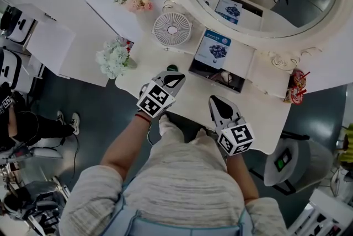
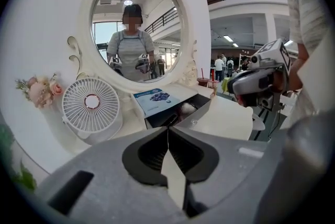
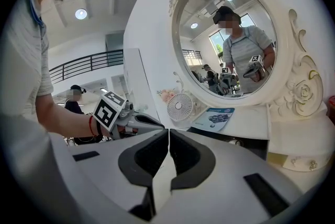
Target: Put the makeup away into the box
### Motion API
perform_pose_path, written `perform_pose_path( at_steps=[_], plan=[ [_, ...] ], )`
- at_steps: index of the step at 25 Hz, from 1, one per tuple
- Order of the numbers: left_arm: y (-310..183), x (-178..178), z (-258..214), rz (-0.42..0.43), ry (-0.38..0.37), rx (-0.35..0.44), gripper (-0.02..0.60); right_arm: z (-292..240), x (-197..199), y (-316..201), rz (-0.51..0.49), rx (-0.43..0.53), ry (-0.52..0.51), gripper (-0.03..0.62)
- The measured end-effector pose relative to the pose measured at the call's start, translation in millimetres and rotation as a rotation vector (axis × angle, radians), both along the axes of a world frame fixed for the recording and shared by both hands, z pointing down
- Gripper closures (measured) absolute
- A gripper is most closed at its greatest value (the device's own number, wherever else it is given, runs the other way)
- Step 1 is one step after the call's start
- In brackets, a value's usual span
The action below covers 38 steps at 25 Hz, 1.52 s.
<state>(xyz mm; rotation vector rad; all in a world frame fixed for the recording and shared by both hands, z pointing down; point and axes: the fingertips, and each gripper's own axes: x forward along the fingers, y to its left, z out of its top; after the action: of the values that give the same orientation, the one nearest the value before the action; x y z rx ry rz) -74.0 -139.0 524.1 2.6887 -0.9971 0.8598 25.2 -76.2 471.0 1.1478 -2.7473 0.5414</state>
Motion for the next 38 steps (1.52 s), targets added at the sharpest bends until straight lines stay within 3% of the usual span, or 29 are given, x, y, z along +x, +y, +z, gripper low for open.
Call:
perform_pose_path(
  at_steps=[8,17,24,38],
  plan=[
    [-13,-34,33,-0.015,-0.084,-0.037,0.561,5,-19,-12,0.02,-0.016,-0.016,0.583],
    [-28,-52,72,0.027,-0.191,-0.108,0.558,12,-33,-22,0.049,-0.042,-0.026,0.583],
    [-42,-56,106,0.085,-0.33,-0.14,0.5,20,-32,-28,0.078,-0.062,-0.028,0.583],
    [-54,-68,166,0.229,-0.629,-0.173,0.495,25,-22,-32,0.115,-0.074,-0.026,0.583]
  ],
)
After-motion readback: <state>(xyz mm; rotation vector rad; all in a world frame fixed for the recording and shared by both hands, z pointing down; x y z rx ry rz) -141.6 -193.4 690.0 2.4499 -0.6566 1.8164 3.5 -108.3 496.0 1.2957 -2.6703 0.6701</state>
